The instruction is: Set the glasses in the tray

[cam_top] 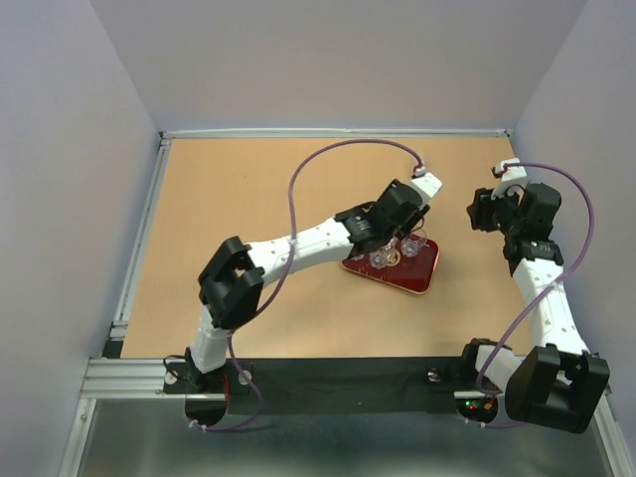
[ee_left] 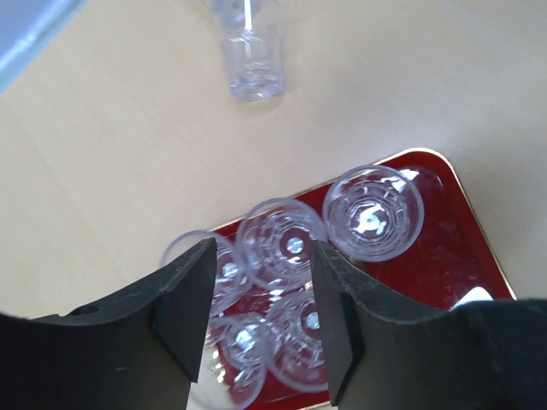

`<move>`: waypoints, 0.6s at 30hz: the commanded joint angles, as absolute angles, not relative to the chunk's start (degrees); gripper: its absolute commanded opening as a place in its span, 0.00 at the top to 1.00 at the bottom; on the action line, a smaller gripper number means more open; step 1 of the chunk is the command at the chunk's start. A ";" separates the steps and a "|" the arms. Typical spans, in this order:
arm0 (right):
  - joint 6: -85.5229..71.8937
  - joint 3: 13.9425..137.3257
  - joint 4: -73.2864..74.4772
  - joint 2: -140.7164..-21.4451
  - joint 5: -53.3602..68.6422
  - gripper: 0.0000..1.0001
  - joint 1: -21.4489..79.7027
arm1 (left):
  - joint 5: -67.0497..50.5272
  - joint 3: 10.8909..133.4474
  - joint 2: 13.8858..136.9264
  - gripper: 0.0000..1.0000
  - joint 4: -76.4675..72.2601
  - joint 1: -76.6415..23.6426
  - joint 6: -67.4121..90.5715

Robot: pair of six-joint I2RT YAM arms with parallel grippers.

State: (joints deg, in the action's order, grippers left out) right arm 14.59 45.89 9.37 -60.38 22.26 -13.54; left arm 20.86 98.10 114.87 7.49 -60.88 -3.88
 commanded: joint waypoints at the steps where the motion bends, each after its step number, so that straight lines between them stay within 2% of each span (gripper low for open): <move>1: 14.15 44.38 6.33 -60.64 25.83 0.49 -14.06 | 24.79 92.21 102.58 0.39 0.62 -59.59 -1.94; 5: 13.36 44.65 6.42 -62.66 30.58 0.35 -14.06 | 23.29 83.34 94.50 0.37 0.61 -56.53 -0.26; 9: 11.17 46.39 6.50 -66.87 35.94 0.28 -13.98 | 23.38 75.25 82.83 0.34 1.05 -53.80 2.11; 12: 7.58 49.21 6.94 -70.65 40.86 0.19 -13.89 | 23.64 68.31 76.31 0.26 0.88 -51.60 2.29; 15: 0.90 54.65 7.21 -77.94 44.38 0.18 -13.80 | 24.60 62.15 68.40 0.19 0.88 -48.87 1.76; 18: -6.21 61.42 8.96 -86.82 45.70 0.11 -12.58 | 27.67 57.40 61.89 0.11 1.14 -47.55 0.27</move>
